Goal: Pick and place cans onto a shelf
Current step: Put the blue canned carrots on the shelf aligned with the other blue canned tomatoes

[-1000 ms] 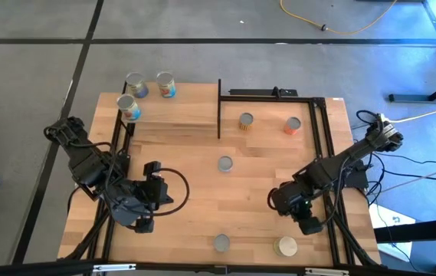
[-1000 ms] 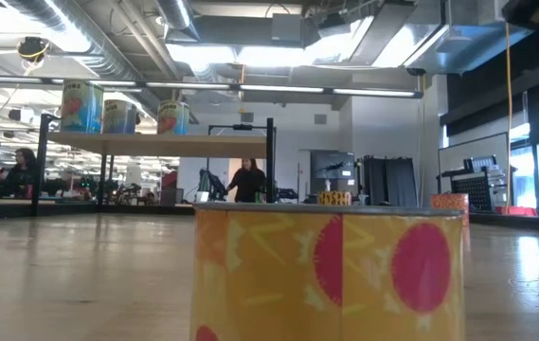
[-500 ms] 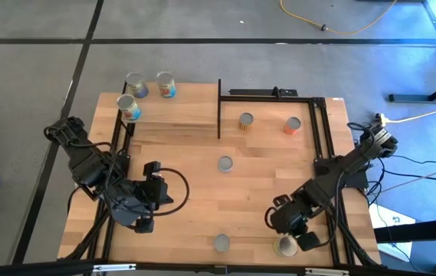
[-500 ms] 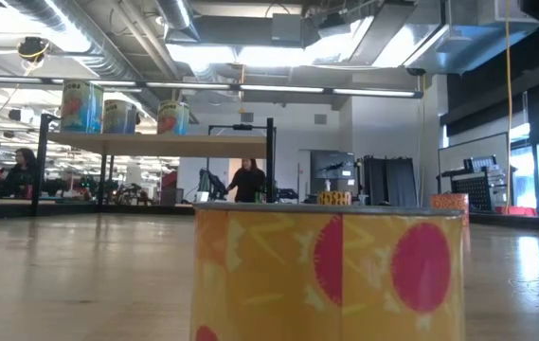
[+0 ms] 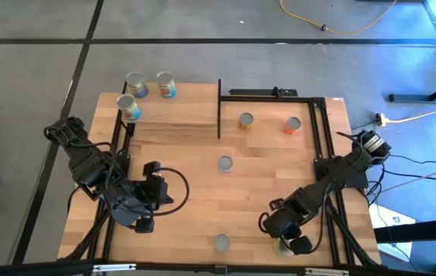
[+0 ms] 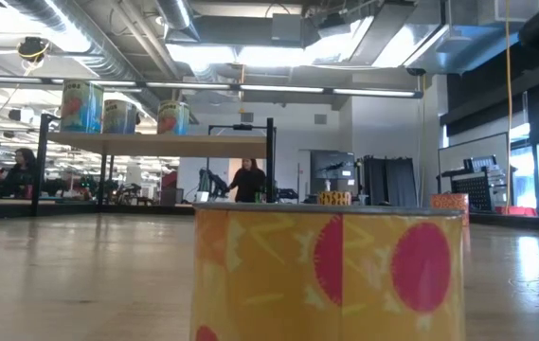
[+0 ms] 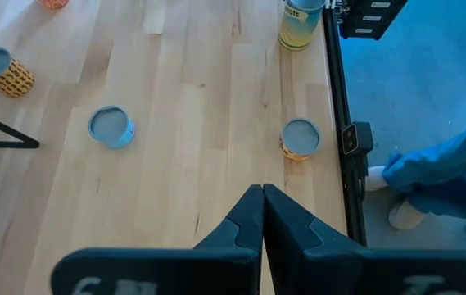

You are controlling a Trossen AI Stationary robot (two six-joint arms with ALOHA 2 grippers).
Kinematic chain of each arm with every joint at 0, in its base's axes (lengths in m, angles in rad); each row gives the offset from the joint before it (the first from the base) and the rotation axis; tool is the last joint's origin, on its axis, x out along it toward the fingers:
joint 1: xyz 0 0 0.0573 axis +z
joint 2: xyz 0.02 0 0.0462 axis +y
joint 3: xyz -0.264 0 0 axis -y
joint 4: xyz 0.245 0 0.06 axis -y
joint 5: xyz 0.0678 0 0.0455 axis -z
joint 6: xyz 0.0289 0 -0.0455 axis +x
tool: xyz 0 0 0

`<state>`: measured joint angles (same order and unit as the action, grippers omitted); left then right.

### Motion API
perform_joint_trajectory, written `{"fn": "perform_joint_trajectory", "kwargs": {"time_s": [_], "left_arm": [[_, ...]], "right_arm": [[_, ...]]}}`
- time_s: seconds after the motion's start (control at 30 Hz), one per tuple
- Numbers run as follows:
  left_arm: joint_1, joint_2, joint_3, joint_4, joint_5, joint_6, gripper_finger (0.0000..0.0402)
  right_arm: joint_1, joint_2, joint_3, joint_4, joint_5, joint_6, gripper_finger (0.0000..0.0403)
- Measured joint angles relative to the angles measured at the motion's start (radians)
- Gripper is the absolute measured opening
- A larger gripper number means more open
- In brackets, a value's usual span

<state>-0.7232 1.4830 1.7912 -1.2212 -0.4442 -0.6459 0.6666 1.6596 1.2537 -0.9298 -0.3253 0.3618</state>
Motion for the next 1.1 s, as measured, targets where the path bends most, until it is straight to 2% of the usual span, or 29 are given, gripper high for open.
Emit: {"fn": "perform_joint_trajectory", "kwargs": {"time_s": [0.2, 0.37, 0.47, 0.63, 0.9, 1.1], "left_arm": [[0.0, 0.0, 0.0, 0.0, 0.0, -0.002, 0.0], [0.0, 0.0, 0.0, 0.0, 0.0, -0.002, 0.0], [0.0, 0.0, 0.0, 0.0, 0.0, -0.002, 0.0], [0.0, 0.0, 0.0, 0.0, 0.0, -0.002, 0.0], [0.0, 0.0, 0.0, 0.0, 0.0, -0.002, 0.0], [0.0, 0.0, 0.0, 0.0, 0.0, -0.005, 0.0]], "right_arm": [[0.0, 0.003, 0.0, 0.0, -0.002, 0.003, 0.0062], [0.0, 0.003, 0.0, 0.003, -0.062, 0.004, 0.0062], [0.002, 0.003, 0.0, 0.005, -0.059, 0.001, 0.0062], [0.003, 0.003, 0.0, 0.006, 0.015, 0.003, 0.0062], [0.003, 0.003, 0.0, 0.006, -0.03, 0.026, 0.0062], [0.003, 0.003, 0.0, 0.006, -0.001, 0.025, 0.0062]]}}
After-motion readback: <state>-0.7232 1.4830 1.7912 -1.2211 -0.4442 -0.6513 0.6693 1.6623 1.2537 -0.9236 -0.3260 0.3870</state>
